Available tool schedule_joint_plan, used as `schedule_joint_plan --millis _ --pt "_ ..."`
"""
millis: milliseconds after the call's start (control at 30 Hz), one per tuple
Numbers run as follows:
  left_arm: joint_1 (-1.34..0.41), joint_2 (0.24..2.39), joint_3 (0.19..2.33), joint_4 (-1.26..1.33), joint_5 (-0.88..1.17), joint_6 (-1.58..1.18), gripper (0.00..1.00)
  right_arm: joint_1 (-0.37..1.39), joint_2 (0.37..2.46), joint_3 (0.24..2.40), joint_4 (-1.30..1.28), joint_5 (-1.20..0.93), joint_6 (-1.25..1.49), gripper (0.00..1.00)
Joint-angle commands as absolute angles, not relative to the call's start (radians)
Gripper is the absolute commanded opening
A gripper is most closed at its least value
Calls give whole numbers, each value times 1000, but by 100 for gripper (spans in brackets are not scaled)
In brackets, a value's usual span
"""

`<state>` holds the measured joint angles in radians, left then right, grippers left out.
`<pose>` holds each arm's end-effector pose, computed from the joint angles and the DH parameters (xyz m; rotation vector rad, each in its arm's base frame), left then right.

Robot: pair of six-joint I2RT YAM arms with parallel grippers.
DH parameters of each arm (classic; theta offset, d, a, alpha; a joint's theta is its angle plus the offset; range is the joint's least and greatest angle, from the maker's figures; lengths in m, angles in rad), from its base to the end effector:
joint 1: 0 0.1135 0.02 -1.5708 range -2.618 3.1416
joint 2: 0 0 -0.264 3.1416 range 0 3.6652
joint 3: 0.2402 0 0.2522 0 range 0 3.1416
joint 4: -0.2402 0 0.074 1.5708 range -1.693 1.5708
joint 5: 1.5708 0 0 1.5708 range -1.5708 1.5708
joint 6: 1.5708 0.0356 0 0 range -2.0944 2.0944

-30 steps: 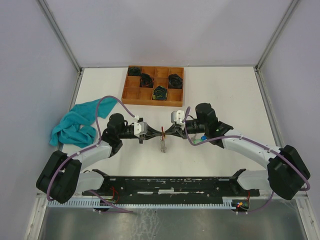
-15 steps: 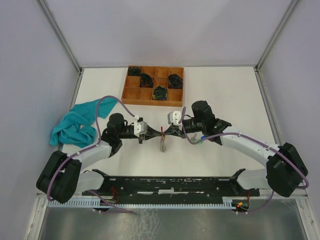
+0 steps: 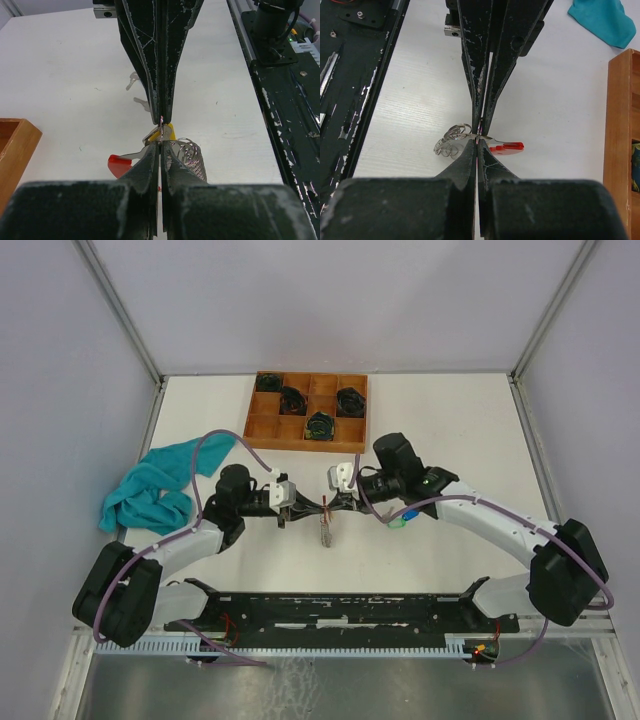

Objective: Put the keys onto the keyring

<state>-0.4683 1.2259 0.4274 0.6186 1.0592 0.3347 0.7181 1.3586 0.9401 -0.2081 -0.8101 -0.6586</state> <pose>0.1953 -0.1336 0.2120 1.3318 1.1561 -1.0138 0.2032 0.2118 0.2691 -1.6599 1.3068 0.9158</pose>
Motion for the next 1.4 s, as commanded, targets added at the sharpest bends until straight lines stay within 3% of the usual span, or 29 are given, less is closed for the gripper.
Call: schedule_joint_plan --millis 0,667,933,1367 --pt "-476 1196 482 616 1072 389 3 737 1367 1008 -223 -857 -638 1" --pt "-486 1169 472 592 1014 412 3 736 1372 1036 -326 -790 -577 1" --pt "-485 1164 450 644 1007 392 3 691 1224 856 -133 -770 -512 1" --pt "-486 1172 435 681 1044 389 3 660 1244 736 210 -838 -364 1"
